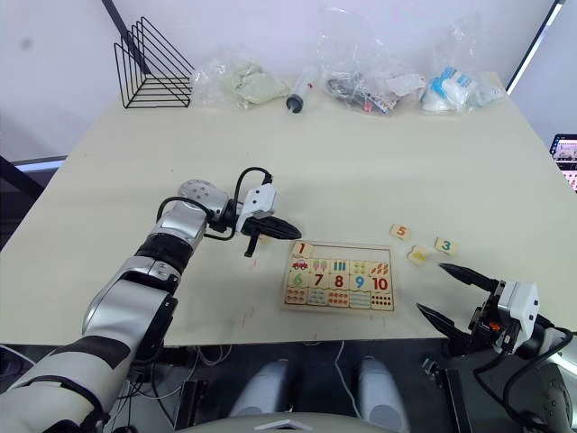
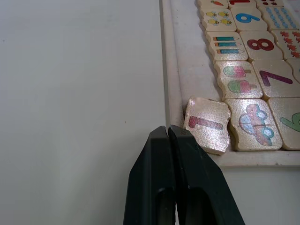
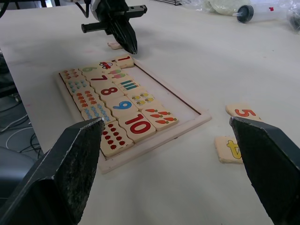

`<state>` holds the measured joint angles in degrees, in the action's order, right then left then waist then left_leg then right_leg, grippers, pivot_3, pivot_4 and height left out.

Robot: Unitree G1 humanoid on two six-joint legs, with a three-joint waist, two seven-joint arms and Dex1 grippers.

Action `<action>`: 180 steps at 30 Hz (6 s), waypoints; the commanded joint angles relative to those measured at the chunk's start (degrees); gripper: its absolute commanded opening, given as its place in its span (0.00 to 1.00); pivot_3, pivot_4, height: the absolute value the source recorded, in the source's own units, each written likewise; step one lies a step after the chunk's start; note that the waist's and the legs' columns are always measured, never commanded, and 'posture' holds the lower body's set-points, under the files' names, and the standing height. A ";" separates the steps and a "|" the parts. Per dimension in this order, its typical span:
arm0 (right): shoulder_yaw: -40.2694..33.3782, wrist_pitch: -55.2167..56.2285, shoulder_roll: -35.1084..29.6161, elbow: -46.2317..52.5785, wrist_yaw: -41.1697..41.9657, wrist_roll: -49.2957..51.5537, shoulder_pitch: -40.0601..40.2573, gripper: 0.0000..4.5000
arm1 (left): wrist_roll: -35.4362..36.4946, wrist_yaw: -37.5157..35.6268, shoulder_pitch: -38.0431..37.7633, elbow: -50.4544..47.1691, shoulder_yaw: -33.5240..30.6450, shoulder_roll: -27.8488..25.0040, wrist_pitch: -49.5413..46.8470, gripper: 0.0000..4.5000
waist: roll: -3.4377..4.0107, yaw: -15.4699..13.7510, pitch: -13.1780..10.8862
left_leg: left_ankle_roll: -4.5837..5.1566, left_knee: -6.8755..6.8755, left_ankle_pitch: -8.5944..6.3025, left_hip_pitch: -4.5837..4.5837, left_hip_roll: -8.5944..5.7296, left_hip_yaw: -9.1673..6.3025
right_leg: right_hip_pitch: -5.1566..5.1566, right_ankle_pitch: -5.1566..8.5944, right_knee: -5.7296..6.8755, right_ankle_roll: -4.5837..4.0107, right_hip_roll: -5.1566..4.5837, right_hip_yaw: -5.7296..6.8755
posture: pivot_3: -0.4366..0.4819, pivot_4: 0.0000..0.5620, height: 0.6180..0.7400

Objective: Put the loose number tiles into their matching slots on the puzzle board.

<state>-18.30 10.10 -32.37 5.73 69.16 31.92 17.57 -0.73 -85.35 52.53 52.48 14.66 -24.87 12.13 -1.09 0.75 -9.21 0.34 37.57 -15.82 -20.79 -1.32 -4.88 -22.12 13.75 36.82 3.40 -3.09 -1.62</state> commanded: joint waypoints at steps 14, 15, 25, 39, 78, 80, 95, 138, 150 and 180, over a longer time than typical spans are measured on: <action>-1.28 0.57 -1.15 0.88 0.17 0.98 -0.66 1.00 | -0.61 -0.62 0.66 1.02 -0.19 -0.05 2.16 0.02 | 0.00 0.00 0.00 | 0.00 0.00 0.00 0.00 0.00 -0.01 | 0.00 0.00 0.00 0.00 0.00 0.01 | 0.48 0.27 1.00; -1.29 0.55 -1.17 0.89 0.16 0.98 -0.62 1.00 | -0.63 -0.68 0.62 1.10 -0.20 -0.05 2.22 0.02 | 0.00 -0.01 0.00 | 0.00 0.00 0.00 0.00 0.00 -0.01 | 0.00 0.00 0.00 0.00 0.00 0.01 | 0.48 0.27 1.00; -1.30 0.65 -1.34 0.82 0.20 0.82 -0.65 1.00 | -1.14 -1.83 0.44 1.41 -0.17 -0.03 2.88 0.02 | 0.00 0.00 0.00 | 0.00 0.00 0.00 0.00 0.00 0.00 | 0.00 0.00 0.00 0.00 0.00 0.01 | 0.48 0.27 1.00; -1.00 0.84 -1.23 0.20 0.39 0.63 -1.09 1.00 | -1.24 -2.79 0.01 1.30 -0.12 -0.20 3.46 0.02 | 0.00 0.00 0.00 | 0.00 0.00 0.00 0.00 0.00 0.00 | 0.00 0.00 0.00 0.00 0.00 0.01 | 0.48 0.27 1.00; -0.54 1.07 -1.38 -1.51 1.30 0.38 -2.04 1.00 | 5.75 -5.94 -1.76 -3.71 -5.15 -1.09 -0.93 0.02 | 0.00 0.03 0.00 | 0.00 0.00 0.00 -0.01 0.00 -0.01 | 0.00 0.00 0.00 0.00 0.00 0.01 | 0.48 0.27 1.00; -0.51 1.18 -1.59 -2.73 1.60 0.19 -2.84 1.00 | 8.14 -5.80 -3.14 -6.82 -7.20 -2.24 -3.04 0.02 | 0.00 0.01 0.00 | 0.00 0.00 0.00 -0.01 0.00 -0.02 | 0.00 0.00 0.00 0.00 0.00 0.02 | 0.48 0.27 1.00; -1.79 1.93 -2.97 -9.23 2.13 -0.46 -4.76 1.00 | 18.67 4.14 -20.07 -29.71 -19.30 -11.85 -13.90 0.02 | 0.04 0.04 0.01 | -0.01 -0.02 0.00 0.07 0.14 -0.25 | -0.01 0.00 0.01 -0.02 -0.02 -0.05 | 0.48 0.27 1.00; -6.23 -0.14 -5.08 -18.65 -5.14 -3.17 -7.28 1.00 | 28.46 32.25 -68.02 -64.05 -37.22 -9.93 -22.47 0.99 | 0.14 -0.09 0.06 | -0.01 -0.16 -0.02 0.19 0.45 0.15 | -0.02 0.07 -0.14 -0.17 -0.08 -0.38 | 0.48 0.27 1.00; -6.51 0.96 -4.67 -17.18 -3.11 -2.08 -6.12 1.00 | 27.55 31.71 -66.45 -62.38 -36.07 -10.59 -21.49 0.99 | 0.14 -0.09 0.06 | -0.01 -0.16 -0.02 0.19 0.45 0.15 | -0.02 0.08 -0.15 -0.18 -0.07 -0.38 | 0.48 0.27 1.00; -6.97 0.84 -4.60 -12.13 8.41 5.53 -2.84 1.00 | 25.02 19.57 -51.35 -48.22 -30.04 -18.02 -14.88 0.99 | 0.16 -0.24 0.03 | -0.01 -0.17 -0.02 0.17 0.46 0.10 | -0.03 0.06 -0.16 -0.15 -0.05 -0.31 | 0.48 0.27 1.00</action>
<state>-23.64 11.22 -36.24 -9.12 76.39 35.77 14.44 24.61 -63.64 -0.98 2.98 -15.77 -41.44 -4.30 -0.93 0.52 -9.18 0.33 37.40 -15.83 -20.63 -0.86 -4.80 -22.14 13.81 36.66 3.25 -3.12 -1.91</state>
